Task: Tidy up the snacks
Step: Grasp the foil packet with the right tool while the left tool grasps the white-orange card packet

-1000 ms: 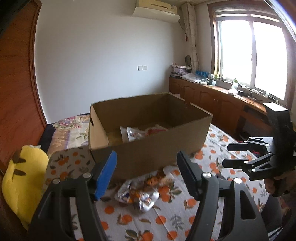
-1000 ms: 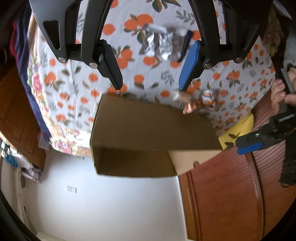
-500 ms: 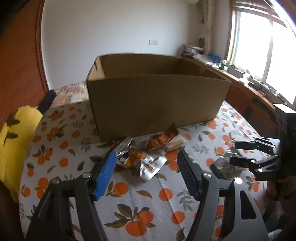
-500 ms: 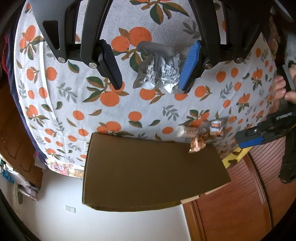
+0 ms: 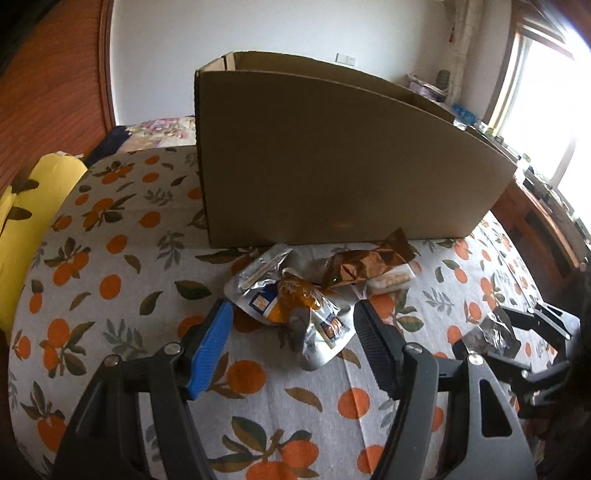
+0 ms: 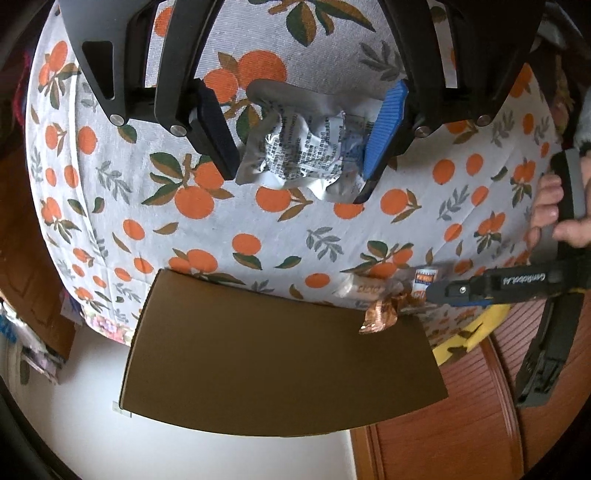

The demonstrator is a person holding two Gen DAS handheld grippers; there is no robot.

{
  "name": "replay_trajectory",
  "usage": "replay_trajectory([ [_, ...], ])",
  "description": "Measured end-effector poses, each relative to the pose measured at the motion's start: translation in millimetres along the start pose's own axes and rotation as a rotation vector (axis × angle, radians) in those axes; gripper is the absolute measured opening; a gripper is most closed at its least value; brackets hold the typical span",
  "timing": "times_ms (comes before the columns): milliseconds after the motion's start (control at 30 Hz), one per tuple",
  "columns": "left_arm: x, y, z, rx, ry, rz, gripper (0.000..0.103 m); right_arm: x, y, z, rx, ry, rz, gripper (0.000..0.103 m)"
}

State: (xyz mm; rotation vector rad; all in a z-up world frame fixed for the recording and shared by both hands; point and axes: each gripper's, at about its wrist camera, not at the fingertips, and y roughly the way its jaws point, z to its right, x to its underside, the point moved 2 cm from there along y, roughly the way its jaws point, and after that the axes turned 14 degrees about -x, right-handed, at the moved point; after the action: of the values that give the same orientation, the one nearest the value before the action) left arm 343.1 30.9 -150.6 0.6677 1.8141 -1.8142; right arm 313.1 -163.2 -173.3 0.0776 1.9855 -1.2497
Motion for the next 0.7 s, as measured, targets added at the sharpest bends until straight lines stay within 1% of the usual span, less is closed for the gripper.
replay_trajectory([
  [100, -2.1, 4.4, 1.2, 0.0, -0.011, -0.013, 0.069, 0.0, 1.1, -0.3, -0.002, 0.002, 0.001, 0.071],
  [267, -7.8, 9.6, 7.1, -0.025, -0.003, -0.014, 0.069, 0.0, 1.6, 0.0, -0.001, 0.001, 0.001, 0.071],
  [567, -7.7, 21.5, 20.4, -0.093, 0.071, -0.013, 0.069, -0.1, 1.7, -0.2, -0.001, 0.001, 0.001, 0.071],
  [700, -8.7, 21.7, 22.4, -0.09, 0.081, -0.01, 0.069, -0.1, 2.0, -0.5, -0.002, 0.002, 0.002, 0.071],
])
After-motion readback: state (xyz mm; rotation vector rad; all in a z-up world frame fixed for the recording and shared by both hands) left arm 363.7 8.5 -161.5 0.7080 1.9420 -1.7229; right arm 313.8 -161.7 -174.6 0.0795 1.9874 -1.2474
